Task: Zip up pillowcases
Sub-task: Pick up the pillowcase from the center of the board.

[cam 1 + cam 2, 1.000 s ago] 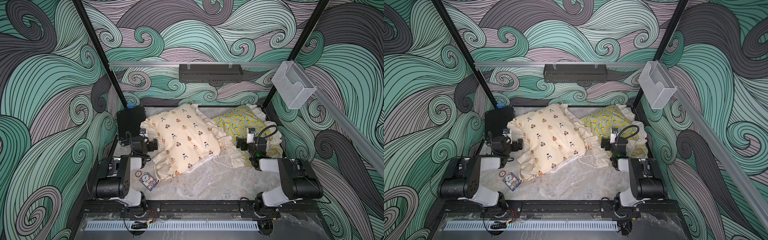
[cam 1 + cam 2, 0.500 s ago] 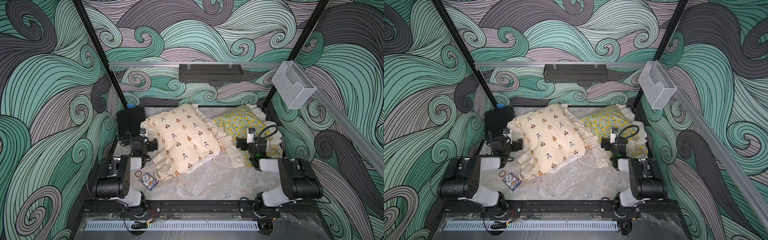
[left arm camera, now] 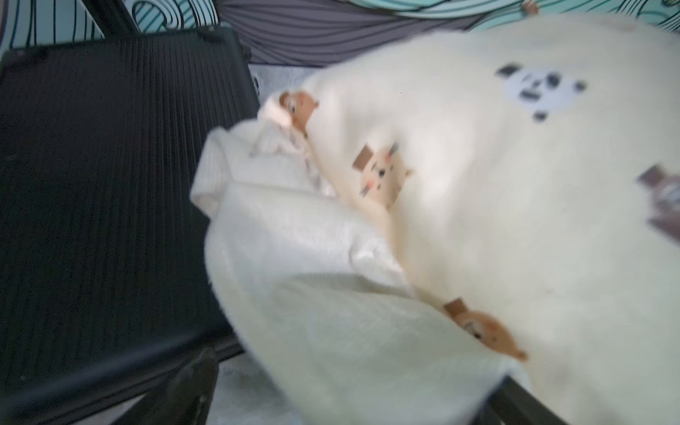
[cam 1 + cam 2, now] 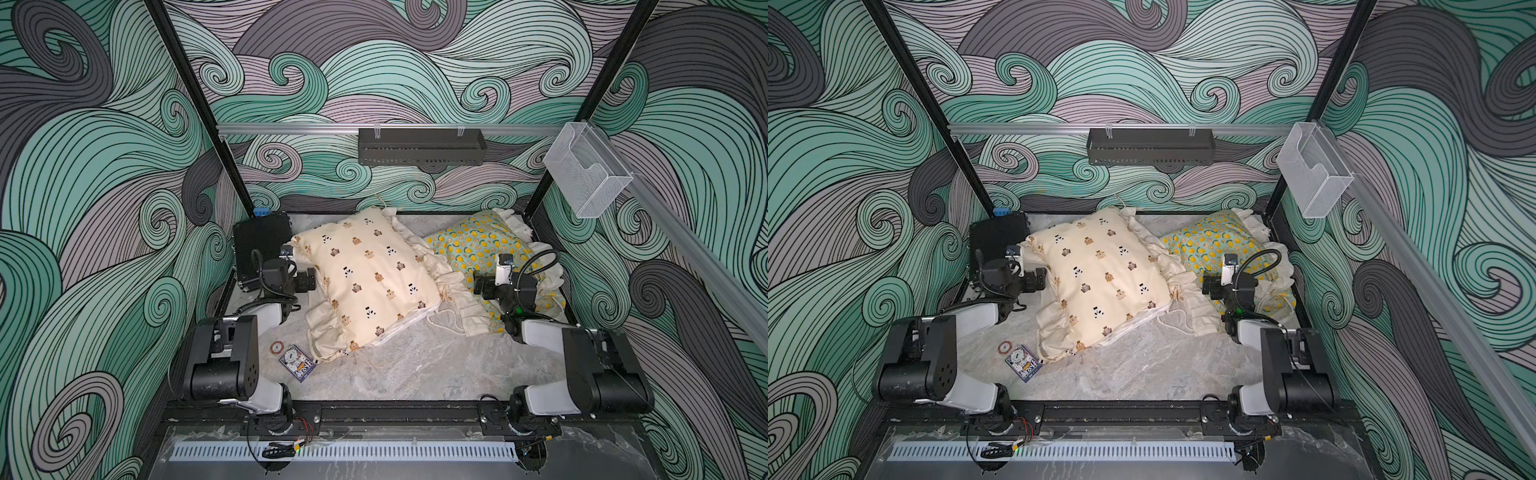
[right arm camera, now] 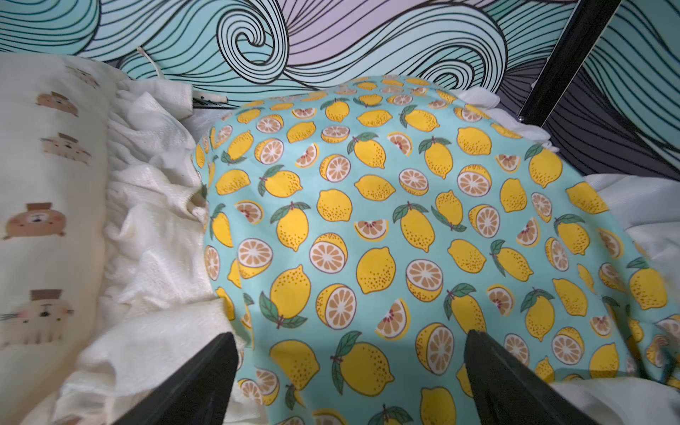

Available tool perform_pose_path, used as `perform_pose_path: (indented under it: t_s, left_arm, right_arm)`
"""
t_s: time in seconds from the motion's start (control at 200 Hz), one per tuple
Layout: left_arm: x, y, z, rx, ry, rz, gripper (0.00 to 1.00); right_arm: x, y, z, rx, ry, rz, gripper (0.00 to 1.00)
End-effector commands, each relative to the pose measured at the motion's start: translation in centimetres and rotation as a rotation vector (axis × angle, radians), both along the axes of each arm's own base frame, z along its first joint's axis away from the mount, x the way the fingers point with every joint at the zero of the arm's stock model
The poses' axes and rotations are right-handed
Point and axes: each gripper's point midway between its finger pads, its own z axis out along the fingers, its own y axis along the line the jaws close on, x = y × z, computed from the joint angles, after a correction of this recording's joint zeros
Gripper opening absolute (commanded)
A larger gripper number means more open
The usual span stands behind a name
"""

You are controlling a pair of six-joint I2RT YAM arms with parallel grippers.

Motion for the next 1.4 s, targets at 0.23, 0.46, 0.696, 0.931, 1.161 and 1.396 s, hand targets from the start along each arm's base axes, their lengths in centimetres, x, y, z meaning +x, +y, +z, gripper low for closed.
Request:
perform_pose_path:
  t_s: [0.23,0.46,0.696,0.931,1.161,1.396]
  left_arm:
    - [-3.0,0.7,8.6,-0.103,-0.186,0.107,0.99]
    - [-4.7,2.8,12.6,-0.365,-0.241,0.363,0.99]
    - [-5.8,3.5,13.3,-0.515,-0.243,0.468,0.99]
    - [-6.8,4.0,11.0,-0.59,-0.15,0.575,0.99]
    - [-6.5,-1.1,9.2,-0.696,0.096,0.373,0.99]
    - [-10.1,-5.6,4.5,-0.729,0.368,0.265,0.99]
  right_arm:
    - [-2.6,0.1,9.0,0.081,-0.131,-0.021,0.99]
    - [-4.9,-4.4,10.5,0.357,-0.154,-0.367,0.99]
    - [-6.4,-4.1,10.0,0.501,-0.124,-0.365,0.99]
    - [-4.7,-1.6,8.3,0.597,0.071,-0.276,0.99]
    - [-4.7,1.8,5.8,0.591,0.28,-0.208,0.99]
    - [-7.8,6.7,4.1,0.492,0.448,-0.05,0.99]
